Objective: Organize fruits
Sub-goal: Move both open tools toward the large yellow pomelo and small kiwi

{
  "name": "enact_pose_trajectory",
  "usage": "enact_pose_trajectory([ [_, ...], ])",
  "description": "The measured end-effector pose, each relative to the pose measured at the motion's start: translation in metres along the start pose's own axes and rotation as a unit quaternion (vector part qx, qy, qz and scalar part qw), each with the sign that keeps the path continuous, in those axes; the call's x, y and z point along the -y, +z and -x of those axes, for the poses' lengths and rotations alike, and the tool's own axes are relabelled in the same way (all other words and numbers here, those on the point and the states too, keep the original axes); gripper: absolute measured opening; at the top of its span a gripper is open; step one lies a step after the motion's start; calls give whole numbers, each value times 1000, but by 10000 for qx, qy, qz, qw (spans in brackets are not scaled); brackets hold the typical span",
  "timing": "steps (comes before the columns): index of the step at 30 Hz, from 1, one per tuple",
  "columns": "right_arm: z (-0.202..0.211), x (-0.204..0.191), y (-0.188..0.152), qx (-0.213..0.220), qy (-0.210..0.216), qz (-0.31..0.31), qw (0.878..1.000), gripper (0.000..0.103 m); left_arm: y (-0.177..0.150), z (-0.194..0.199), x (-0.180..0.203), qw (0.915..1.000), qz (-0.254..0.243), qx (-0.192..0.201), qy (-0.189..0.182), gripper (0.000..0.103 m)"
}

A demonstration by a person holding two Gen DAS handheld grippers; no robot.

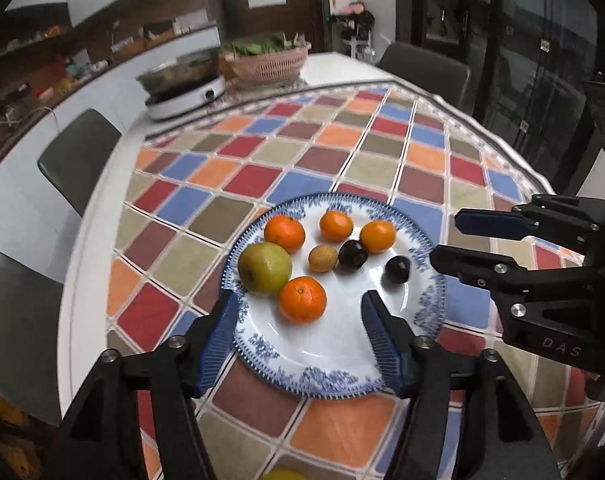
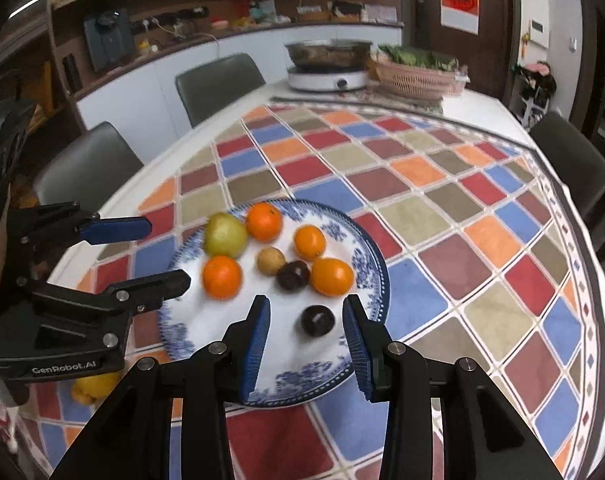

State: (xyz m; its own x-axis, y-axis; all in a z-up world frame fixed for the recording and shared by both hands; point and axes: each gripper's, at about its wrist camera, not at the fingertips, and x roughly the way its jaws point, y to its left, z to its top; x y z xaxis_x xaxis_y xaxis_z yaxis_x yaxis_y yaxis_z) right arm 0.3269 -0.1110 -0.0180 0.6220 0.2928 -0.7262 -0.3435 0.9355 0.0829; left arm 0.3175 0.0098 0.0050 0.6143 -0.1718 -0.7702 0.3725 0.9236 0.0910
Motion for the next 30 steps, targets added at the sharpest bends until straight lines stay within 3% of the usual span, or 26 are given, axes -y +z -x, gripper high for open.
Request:
enact_pose_trajectory([
  [14,84,-48,-4,750,229,429,9960,39,-30,101,9,9961,100,748,467,76],
  [22,106,-75,-19,859,416,596,9936,39,-68,134,6,9932,383,884,647,79],
  [26,111,-89,-30,886,413,637,9932,50,-91,146,1,9914,561,907,762,80],
  [30,109,-105,-41,826,483,738,9927,50,-113,153,-5,9898,791,860,819,81],
])
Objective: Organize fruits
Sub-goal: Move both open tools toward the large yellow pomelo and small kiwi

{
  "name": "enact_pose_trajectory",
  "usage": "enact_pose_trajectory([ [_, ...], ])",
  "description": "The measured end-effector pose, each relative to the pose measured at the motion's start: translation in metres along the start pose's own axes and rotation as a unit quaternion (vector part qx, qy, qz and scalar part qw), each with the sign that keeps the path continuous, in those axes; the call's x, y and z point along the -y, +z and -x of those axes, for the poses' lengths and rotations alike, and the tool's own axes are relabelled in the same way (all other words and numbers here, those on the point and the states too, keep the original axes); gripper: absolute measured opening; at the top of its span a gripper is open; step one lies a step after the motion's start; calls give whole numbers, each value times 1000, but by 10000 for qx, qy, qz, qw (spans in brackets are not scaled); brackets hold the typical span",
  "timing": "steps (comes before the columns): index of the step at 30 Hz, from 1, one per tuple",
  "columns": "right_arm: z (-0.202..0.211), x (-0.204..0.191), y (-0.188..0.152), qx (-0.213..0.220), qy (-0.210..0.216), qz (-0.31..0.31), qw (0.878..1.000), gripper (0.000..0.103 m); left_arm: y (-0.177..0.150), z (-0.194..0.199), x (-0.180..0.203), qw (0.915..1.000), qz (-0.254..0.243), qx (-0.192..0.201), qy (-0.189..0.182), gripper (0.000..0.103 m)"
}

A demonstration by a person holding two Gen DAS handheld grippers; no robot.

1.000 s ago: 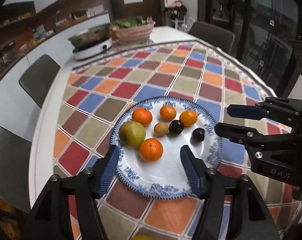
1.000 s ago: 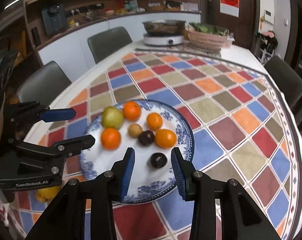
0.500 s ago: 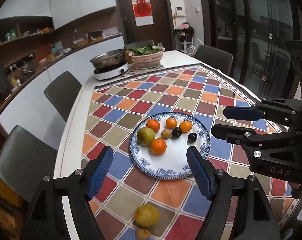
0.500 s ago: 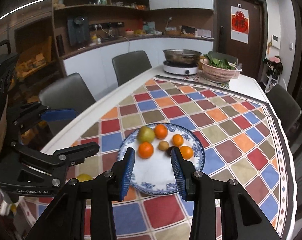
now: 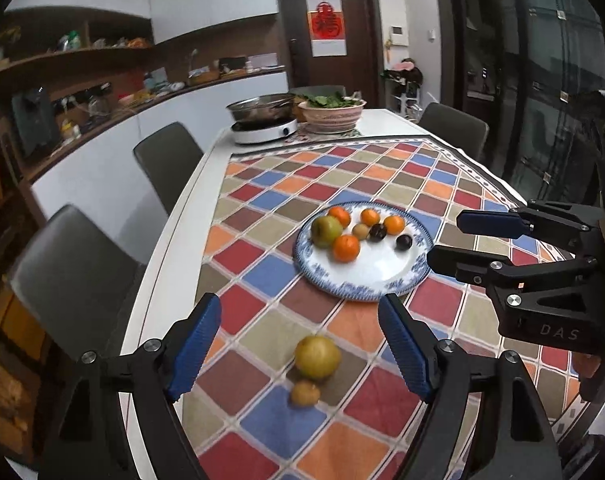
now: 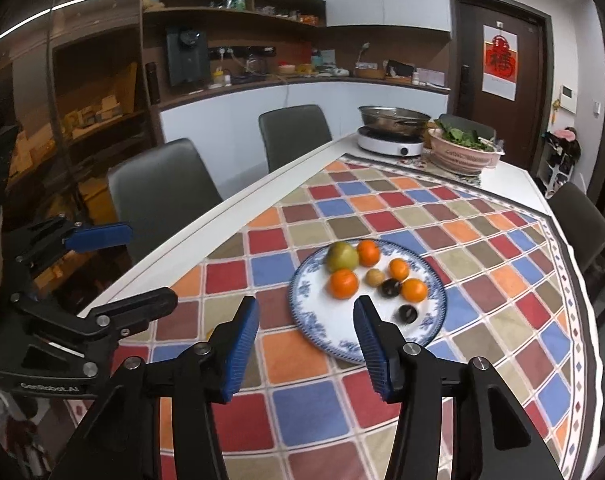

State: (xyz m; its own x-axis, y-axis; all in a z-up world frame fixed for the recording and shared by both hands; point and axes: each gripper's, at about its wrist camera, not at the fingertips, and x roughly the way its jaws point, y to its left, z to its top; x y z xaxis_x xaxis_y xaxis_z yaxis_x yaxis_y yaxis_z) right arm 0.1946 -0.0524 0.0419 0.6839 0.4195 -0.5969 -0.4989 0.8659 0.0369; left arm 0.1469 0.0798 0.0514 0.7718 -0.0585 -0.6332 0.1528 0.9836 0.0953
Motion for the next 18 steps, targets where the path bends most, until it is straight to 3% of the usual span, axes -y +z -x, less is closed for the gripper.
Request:
enact_pose_trajectory([
  [8,-11,-24,-21,-142,295,0,9995,50,-43,4,-16,9992,367,-123,31,81],
  [18,-38,-42,-46,-610,412,131,9972,50,-78,-28,-20,9984,330,-405,-199,81],
])
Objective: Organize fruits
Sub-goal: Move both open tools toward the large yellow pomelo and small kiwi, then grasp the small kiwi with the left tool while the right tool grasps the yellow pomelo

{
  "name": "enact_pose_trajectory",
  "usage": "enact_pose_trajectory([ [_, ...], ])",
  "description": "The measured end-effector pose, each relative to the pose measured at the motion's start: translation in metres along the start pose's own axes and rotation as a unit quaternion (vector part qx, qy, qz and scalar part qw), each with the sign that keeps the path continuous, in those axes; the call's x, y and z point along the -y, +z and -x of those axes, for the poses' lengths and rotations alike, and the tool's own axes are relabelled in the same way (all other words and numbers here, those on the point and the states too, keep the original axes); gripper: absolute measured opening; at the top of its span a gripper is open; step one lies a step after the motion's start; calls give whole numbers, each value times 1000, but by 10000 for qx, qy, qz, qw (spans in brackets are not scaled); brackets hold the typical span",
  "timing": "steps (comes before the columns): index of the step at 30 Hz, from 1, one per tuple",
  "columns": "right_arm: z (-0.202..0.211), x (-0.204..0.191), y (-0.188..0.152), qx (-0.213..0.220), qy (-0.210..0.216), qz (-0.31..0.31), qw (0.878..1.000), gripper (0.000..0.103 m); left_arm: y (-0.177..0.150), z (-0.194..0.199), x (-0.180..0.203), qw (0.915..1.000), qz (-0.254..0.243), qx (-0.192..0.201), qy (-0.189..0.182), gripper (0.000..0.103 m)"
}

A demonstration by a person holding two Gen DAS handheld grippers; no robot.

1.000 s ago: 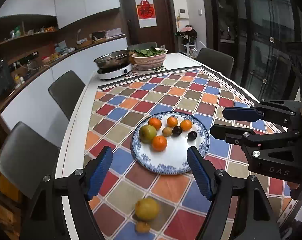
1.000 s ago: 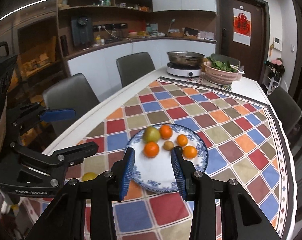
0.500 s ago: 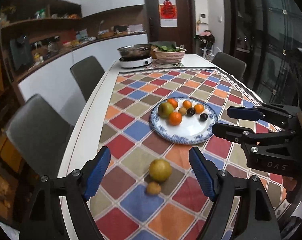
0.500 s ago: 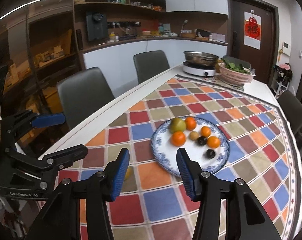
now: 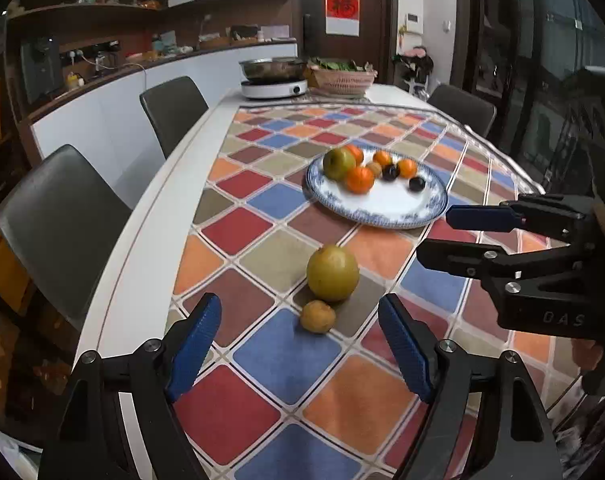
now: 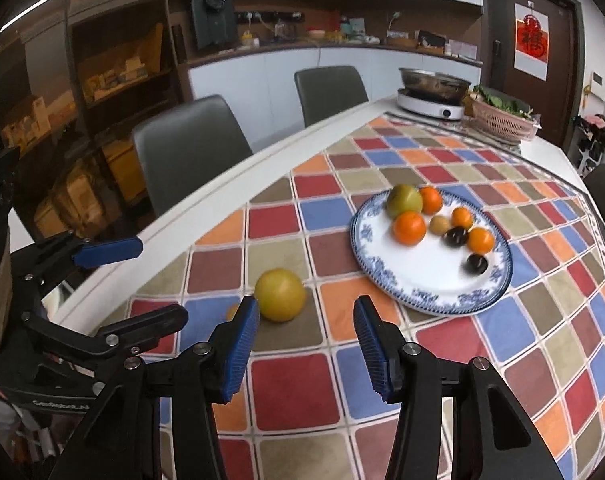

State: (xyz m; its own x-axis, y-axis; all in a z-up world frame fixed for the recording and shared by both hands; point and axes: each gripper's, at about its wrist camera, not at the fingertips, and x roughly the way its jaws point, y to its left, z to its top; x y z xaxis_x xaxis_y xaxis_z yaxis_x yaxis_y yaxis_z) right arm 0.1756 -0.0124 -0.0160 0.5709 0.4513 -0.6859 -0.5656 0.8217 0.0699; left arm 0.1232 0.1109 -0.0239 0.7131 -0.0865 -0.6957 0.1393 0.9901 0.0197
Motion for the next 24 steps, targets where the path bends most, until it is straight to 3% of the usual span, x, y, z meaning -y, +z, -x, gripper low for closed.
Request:
enact_pose_trajectory([
  [5,-18,1,-8,-288,-65,-23,9996,50,-6,-19,-3,9995,-126,-65,-289,81],
  [16,-43,3,-16,-644,-196,-49,9977,50,-12,-64,-8,9970,-184,-516,-543,76],
  [24,-53,7,-18,-773,-220,-116,9967,50,-15,-80,-7,9949,-156,-679,-722,49],
])
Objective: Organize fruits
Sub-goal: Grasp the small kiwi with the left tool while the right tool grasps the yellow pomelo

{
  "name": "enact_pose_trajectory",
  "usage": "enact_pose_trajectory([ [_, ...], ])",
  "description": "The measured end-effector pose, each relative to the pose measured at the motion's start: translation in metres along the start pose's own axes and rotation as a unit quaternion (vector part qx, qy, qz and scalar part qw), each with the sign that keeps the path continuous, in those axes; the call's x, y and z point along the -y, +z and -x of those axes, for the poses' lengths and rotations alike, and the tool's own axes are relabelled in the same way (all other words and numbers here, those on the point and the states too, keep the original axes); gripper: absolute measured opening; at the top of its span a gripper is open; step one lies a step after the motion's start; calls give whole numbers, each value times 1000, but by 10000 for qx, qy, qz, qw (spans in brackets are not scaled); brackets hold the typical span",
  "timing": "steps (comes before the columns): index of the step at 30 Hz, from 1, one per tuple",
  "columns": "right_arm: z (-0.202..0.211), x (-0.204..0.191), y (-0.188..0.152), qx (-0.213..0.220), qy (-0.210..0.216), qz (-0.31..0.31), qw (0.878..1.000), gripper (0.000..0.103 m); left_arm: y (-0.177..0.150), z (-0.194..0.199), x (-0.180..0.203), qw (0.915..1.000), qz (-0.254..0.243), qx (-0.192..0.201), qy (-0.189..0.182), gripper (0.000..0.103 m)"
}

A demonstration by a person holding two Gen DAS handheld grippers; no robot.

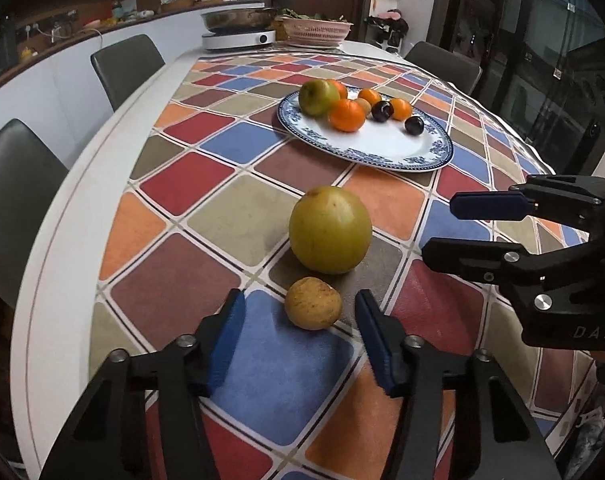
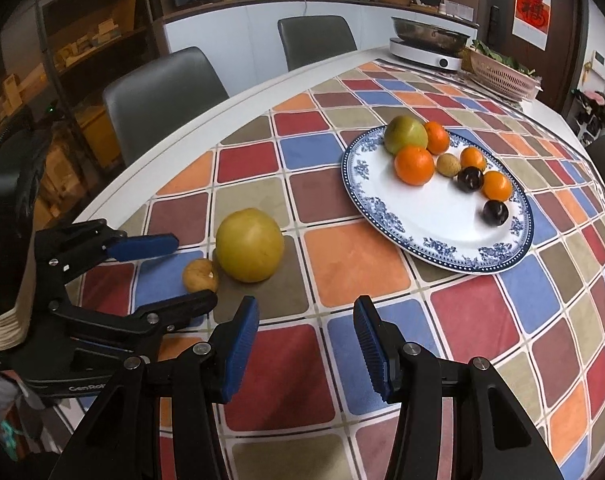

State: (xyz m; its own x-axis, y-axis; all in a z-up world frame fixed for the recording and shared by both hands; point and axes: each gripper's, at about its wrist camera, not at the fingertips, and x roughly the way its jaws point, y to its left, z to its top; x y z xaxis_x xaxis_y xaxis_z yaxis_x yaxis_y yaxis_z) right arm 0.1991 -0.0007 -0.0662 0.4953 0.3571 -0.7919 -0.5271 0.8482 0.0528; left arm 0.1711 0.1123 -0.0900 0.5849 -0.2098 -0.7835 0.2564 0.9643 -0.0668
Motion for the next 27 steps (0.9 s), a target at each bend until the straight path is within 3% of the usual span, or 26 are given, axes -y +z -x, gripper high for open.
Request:
enact_pose_trajectory([
  [9,-6,0,-1,-72,73,-22,9999,50,-1,-4,-1,9998,99,29,-154,30],
  [14,-9,-2,1,-79,146,-4,9999,50,-3,2,-5,9996,243,83,-119,30],
  [25,-18,-22,15,-19,453,306,9985,50,-5,27,-30,9970,622,317,340,30],
  [27,-23,-26,18,-53,495,328,9982,56,-5,28,-35,9964,673,328,394,30],
])
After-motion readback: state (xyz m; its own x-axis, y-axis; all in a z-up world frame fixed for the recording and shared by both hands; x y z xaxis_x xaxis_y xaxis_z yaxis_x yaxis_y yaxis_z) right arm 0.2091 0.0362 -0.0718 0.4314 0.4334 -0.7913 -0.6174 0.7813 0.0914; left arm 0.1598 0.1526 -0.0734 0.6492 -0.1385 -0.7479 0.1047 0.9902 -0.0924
